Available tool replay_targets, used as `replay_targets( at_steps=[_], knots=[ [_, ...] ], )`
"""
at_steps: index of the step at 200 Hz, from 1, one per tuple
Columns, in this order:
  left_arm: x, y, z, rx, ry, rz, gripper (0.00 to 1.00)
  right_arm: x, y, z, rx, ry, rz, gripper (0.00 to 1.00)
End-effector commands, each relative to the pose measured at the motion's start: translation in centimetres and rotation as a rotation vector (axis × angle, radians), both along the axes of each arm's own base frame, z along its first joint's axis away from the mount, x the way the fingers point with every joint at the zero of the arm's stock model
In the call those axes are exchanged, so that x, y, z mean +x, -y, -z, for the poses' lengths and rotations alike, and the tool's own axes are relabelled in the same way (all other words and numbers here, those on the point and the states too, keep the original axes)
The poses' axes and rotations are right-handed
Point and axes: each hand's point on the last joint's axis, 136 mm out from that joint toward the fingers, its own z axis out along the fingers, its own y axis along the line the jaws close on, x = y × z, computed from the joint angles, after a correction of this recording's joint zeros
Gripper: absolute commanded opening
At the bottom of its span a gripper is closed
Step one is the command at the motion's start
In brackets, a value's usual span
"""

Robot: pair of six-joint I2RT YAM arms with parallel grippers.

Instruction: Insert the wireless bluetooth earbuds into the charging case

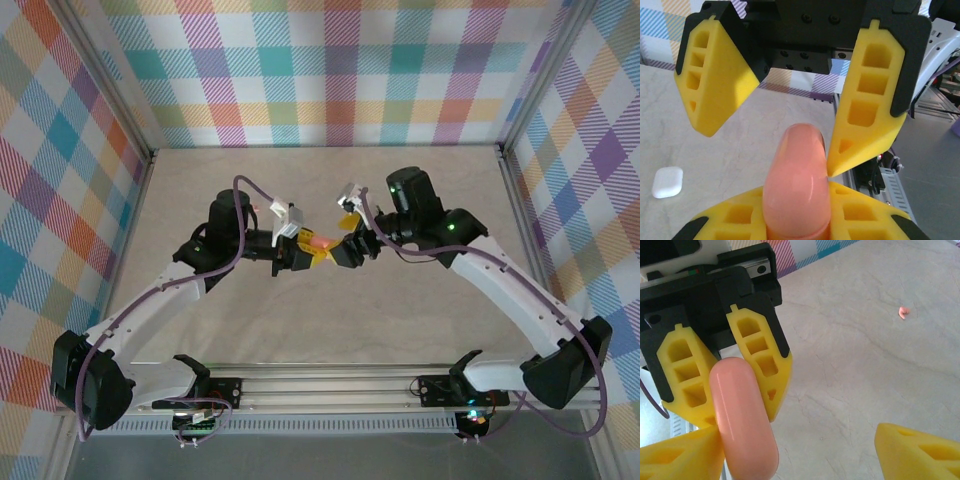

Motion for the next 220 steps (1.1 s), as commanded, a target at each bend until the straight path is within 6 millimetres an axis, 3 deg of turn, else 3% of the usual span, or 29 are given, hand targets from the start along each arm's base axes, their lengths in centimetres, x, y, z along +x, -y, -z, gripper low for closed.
replay_targets(
  at_steps=[1, 94, 121, 137, 158, 190, 220],
  knots=[
    [-1.9, 0.3, -0.3, -0.028, -0.011, 0.099, 0.00, 3.0, 0.8, -1.9, 0.034, 0.017, 0.109, 0.76],
    [-0.8, -0.1, 2.5, 0.011, -0.051, -0.002, 0.00, 4.7, 0.5, -1.0, 0.132, -0.171, 0.152, 0.75],
    [0.6, -0.4, 4.3, 0.021, -0.114, -0.091, 0.00, 6.8, 1.4, 0.1, 0.139, -0.228, 0.266, 0.76],
    [1.3, -0.7, 5.2, 0.015, -0.163, -0.133, 0.00, 9.1, 2.3, 2.0, 0.106, -0.308, 0.378, 0.73],
    [1.9, -1.0, 6.1, 0.028, -0.194, -0.174, 0.00, 11.7, 2.4, 6.0, -0.026, -0.382, 0.440, 0.67],
    [2.3, -1.7, 6.7, 0.029, -0.188, -0.229, 0.00, 16.6, 2.0, 12.1, -0.197, -0.420, 0.514, 0.48],
    [2.4, -2.2, 7.2, 0.035, -0.187, -0.250, 0.00, 22.0, 1.9, 16.5, -0.316, -0.380, 0.577, 0.46]
  ],
)
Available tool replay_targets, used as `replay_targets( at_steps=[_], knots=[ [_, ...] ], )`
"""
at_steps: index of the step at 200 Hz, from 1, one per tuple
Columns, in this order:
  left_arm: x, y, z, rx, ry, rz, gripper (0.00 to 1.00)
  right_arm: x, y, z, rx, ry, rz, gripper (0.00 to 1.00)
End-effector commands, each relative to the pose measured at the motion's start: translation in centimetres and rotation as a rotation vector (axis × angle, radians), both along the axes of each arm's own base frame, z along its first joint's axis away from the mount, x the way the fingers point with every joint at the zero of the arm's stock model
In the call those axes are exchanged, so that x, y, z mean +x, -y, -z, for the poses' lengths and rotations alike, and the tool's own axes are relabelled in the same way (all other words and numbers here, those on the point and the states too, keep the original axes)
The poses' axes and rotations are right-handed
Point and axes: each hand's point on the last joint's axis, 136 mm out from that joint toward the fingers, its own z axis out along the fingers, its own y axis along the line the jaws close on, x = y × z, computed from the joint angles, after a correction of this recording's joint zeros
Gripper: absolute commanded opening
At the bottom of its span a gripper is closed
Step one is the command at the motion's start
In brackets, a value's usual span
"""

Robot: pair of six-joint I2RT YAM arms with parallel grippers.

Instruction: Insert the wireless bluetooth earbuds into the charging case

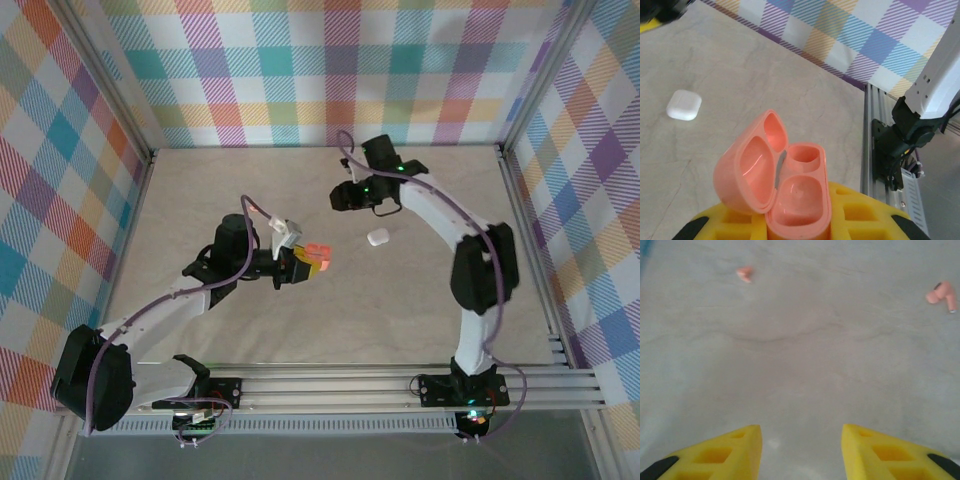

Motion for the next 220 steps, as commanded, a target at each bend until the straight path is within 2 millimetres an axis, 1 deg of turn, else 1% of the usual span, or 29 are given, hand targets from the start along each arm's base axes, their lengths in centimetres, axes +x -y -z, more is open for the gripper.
replay_targets(
  at_steps=[1, 22, 27, 28, 33, 42, 48, 60, 78, 89, 107, 122, 165, 183, 195, 207, 220],
  knots=[
    [0.4, -0.5, -0.9, -0.021, 0.039, -0.031, 0.00, 3.1, 1.0, 2.3, -0.136, 0.015, 0.031, 0.46],
    [0.2, -1.0, -0.7, -0.011, 0.036, -0.030, 0.00, 6.3, 0.5, 4.1, -0.184, 0.020, 0.018, 0.49],
    [0.2, -1.1, -0.7, -0.012, 0.038, -0.032, 0.00, 7.0, 0.4, 4.6, -0.200, 0.025, 0.015, 0.49],
    [0.2, -1.1, -0.7, -0.011, 0.038, -0.033, 0.00, 7.0, 0.5, 4.9, -0.208, 0.019, 0.015, 0.49],
    [0.1, -1.2, -0.7, -0.012, 0.040, -0.035, 0.00, 7.8, 0.5, 5.0, -0.225, 0.031, 0.018, 0.49],
    [0.2, -1.3, -0.7, -0.012, 0.044, -0.042, 0.00, 9.1, 0.7, 6.0, -0.256, 0.032, 0.022, 0.50],
    [0.2, -1.4, -0.7, -0.012, 0.047, -0.045, 0.00, 9.6, 0.9, 6.8, -0.276, 0.020, 0.024, 0.50],
    [0.2, -1.6, -0.7, -0.014, 0.050, -0.051, 0.00, 10.9, 1.0, 7.3, -0.287, 0.029, 0.036, 0.51],
    [0.3, -1.7, -0.6, -0.014, 0.053, -0.056, 0.00, 12.2, 0.8, 8.2, -0.279, 0.050, 0.041, 0.55],
    [0.4, -1.7, -0.5, -0.011, 0.052, -0.062, 0.00, 12.6, 0.4, 8.7, -0.260, 0.062, 0.030, 0.56],
    [0.5, -1.8, -0.4, -0.009, 0.056, -0.064, 0.00, 12.8, -0.1, 9.6, -0.222, 0.061, 0.016, 0.47],
    [0.6, -1.8, -0.2, -0.006, 0.054, -0.063, 0.00, 13.1, -0.1, 10.4, -0.207, 0.057, 0.010, 0.45],
    [0.7, -1.7, 0.0, -0.008, 0.045, -0.062, 0.00, 13.3, -0.1, 12.5, -0.206, 0.042, -0.009, 0.47],
    [0.7, -1.7, 0.0, -0.013, 0.042, -0.062, 0.00, 13.3, 0.0, 13.2, -0.215, 0.039, -0.016, 0.54],
    [0.8, -1.7, -0.1, -0.015, 0.042, -0.063, 0.00, 13.3, -0.1, 13.1, -0.213, 0.042, -0.024, 0.56],
    [0.8, -1.6, -0.2, -0.018, 0.043, -0.064, 0.00, 13.2, -0.2, 13.1, -0.207, 0.039, -0.032, 0.56],
    [0.8, -1.6, -0.3, -0.020, 0.043, -0.066, 0.00, 12.9, -0.4, 13.1, -0.201, 0.031, -0.043, 0.50]
  ],
)
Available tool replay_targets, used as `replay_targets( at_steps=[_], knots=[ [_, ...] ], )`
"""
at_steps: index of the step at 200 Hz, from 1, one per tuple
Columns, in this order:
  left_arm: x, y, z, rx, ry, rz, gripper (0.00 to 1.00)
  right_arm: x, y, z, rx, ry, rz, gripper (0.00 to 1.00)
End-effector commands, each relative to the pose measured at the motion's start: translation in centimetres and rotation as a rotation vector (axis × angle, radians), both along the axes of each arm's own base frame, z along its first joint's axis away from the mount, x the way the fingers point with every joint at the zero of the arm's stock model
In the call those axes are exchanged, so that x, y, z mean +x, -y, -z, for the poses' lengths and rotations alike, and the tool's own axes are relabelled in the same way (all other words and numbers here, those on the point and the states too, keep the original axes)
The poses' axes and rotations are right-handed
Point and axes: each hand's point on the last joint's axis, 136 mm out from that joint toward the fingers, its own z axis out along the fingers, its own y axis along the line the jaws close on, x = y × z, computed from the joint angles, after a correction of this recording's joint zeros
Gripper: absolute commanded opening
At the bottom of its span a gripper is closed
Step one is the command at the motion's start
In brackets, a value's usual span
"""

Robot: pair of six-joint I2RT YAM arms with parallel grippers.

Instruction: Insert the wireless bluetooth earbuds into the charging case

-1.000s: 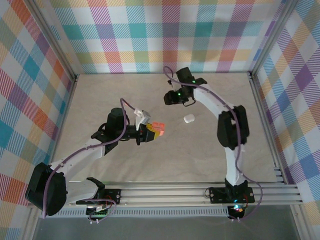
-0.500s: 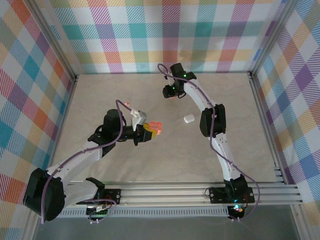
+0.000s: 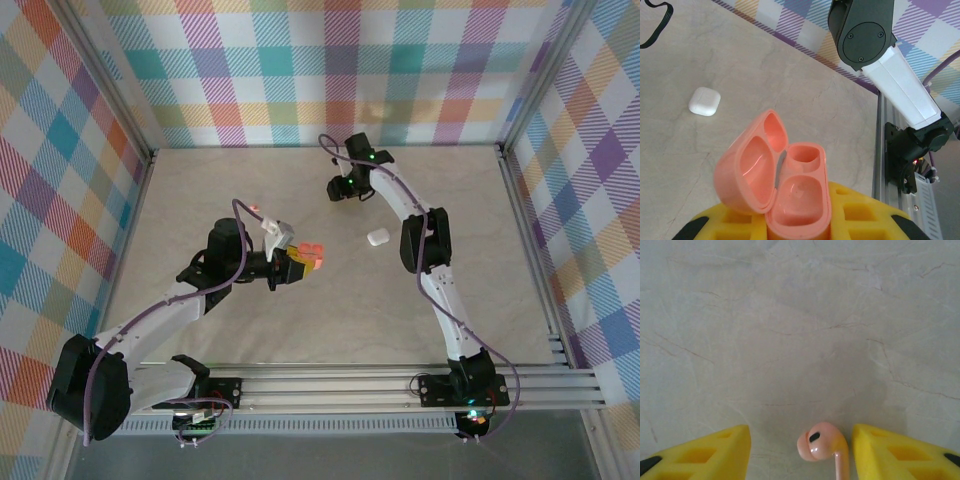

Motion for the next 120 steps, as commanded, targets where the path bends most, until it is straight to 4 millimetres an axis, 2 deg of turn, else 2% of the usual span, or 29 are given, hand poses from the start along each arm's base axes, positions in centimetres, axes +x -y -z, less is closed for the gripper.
replay_targets(
  at_steps=[1, 26, 45, 85, 120],
  knots=[
    [0.4, -0.2, -0.5, -0.021, 0.025, -0.008, 0.00, -0.6, -0.6, 0.6, 0.019, -0.022, -0.041, 0.49],
    [0.4, -0.2, -0.7, -0.025, 0.025, -0.011, 0.00, -1.1, -0.4, 1.0, 0.012, -0.049, -0.032, 0.34],
    [0.3, -0.3, -0.8, -0.028, 0.024, -0.014, 0.00, -1.6, -0.4, 1.1, 0.015, -0.061, -0.032, 0.27],
    [-0.1, -0.6, -0.9, -0.028, 0.024, -0.022, 0.00, -2.8, 0.2, 0.4, 0.011, -0.089, -0.004, 0.23],
    [-0.6, -0.9, -1.5, -0.037, 0.033, -0.029, 0.00, -5.0, 0.7, -0.6, 0.023, -0.116, 0.019, 0.22]
  ],
)
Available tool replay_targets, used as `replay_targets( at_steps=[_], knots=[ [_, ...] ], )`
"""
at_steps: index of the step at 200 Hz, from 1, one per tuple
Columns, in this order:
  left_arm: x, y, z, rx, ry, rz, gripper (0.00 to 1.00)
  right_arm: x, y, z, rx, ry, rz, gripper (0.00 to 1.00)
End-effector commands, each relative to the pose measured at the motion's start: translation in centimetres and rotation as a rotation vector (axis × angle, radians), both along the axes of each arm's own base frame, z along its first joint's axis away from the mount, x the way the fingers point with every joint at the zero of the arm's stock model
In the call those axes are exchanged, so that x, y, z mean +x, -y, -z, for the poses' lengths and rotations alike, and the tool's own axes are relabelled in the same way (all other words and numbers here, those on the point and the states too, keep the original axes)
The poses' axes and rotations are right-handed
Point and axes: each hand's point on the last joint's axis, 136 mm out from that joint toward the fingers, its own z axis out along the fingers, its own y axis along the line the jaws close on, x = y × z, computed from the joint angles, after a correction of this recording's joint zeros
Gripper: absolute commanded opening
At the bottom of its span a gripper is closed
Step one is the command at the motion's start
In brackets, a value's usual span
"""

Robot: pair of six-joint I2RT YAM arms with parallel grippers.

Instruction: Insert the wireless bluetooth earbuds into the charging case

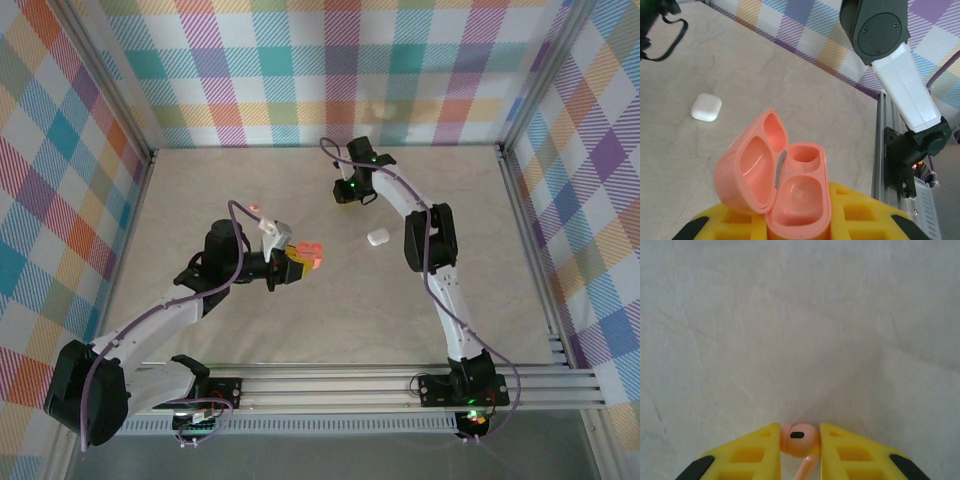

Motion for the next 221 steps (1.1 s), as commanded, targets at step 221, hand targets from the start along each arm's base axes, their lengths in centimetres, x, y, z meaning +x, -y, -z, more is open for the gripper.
replay_targets(
  at_steps=[221],
  knots=[
    [2.3, 0.6, -3.6, -0.125, 0.054, -0.126, 0.00, -21.1, -2.1, -27.9, 0.601, 0.457, -0.006, 0.19]
  ],
)
